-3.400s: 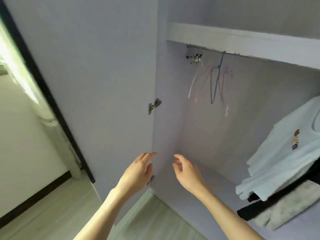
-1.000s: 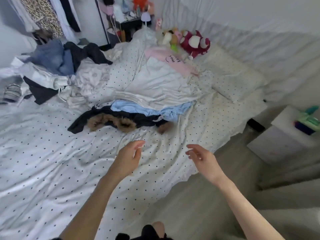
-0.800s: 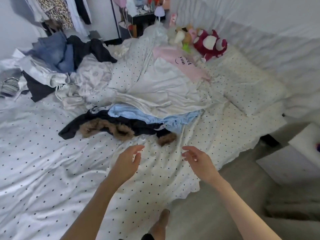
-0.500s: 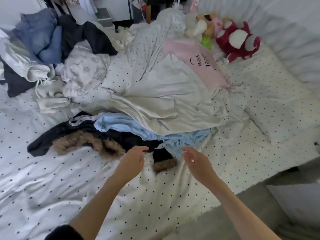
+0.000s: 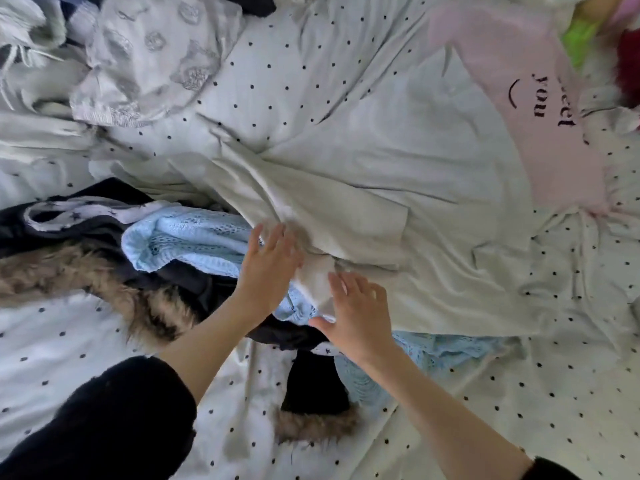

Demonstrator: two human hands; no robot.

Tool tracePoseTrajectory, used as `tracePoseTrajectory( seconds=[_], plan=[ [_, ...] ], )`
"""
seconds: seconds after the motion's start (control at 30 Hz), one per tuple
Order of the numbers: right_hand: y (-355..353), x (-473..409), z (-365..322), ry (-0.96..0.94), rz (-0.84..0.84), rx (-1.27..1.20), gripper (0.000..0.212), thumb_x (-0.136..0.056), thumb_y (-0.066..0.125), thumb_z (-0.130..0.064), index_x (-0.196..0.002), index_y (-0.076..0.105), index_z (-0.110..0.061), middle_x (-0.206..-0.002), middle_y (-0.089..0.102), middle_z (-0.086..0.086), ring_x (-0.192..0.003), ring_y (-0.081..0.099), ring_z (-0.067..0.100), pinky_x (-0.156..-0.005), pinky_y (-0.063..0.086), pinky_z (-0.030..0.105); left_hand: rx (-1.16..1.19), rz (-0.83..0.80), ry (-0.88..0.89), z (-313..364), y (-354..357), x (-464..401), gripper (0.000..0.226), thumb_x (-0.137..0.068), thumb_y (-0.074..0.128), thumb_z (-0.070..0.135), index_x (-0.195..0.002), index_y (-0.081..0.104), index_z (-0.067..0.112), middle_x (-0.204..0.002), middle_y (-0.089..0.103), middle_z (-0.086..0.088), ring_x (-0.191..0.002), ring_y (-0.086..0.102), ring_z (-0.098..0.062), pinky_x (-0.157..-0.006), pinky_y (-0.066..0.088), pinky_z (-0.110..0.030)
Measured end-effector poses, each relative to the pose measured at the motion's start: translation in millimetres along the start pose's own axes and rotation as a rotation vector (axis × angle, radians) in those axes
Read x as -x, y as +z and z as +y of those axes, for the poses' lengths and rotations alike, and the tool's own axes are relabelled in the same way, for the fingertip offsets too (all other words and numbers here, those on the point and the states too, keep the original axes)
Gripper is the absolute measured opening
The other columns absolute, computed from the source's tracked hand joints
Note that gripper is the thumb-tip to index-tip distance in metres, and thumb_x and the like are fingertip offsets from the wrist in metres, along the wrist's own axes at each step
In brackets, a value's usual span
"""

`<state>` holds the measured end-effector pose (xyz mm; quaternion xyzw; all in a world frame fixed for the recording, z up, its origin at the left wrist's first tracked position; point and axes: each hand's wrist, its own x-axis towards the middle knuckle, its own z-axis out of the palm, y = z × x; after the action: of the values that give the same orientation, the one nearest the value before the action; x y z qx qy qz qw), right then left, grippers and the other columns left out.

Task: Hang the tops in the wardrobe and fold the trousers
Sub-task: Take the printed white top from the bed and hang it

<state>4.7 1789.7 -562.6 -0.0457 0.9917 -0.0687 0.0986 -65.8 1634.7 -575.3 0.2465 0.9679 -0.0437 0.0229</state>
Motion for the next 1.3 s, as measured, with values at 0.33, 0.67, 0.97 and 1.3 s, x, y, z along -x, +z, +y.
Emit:
tracePoseTrajectory(
  seconds=[0.33,0.67,0.97,1.3],
  plan=[
    [-35,66,63,0.038,0.146,-0.521,0.025,-0.073,0.056,-0.007,-0.088,0.073,-0.016,-0.066,0.064,-0.011,-0.062,0.048,0.007,-0.063,0.034,0.008,0.495,0.268,0.057,51,-58,60,0.022,-0.075,0.051,0.02,-0.077,0.072,0.017,-0.064,0.066,0.005,-0.052,0.061,-0.018,-0.052,0.045,-0.023],
    [-50,116,108,0.132,-0.179,-0.407,0.005,-0.081,0.069,-0.003,-0.076,0.068,-0.004,-0.047,0.034,-0.016,-0.043,0.035,0.004,-0.043,0.024,0.015,0.145,0.066,-0.014,31,-41,50,0.034,-0.053,0.08,0.01,-0.083,0.068,0.02,-0.093,0.064,-0.001,-0.093,0.061,-0.027,-0.094,0.029,-0.038],
    [-59,157,119,0.252,-0.411,-0.239,0.026,-0.088,0.05,-0.006,-0.104,0.069,-0.012,-0.077,0.065,0.001,-0.067,0.053,0.018,-0.053,0.033,0.018,0.5,-0.004,0.152,74,-78,110,0.022,-0.045,0.072,0.002,-0.06,0.068,0.018,-0.054,0.057,0.003,-0.048,0.058,-0.02,-0.048,0.044,-0.019],
    [-56,150,70,0.225,-0.293,-0.384,0.03,-0.098,0.045,-0.018,-0.123,0.061,-0.013,-0.118,0.065,0.001,-0.107,0.061,0.017,-0.088,0.043,0.024,0.504,-0.185,0.112,78,-62,167,0.031,-0.073,0.075,0.011,-0.102,0.07,0.02,-0.101,0.068,0.0,-0.096,0.064,-0.023,-0.076,0.052,-0.035]
  ],
)
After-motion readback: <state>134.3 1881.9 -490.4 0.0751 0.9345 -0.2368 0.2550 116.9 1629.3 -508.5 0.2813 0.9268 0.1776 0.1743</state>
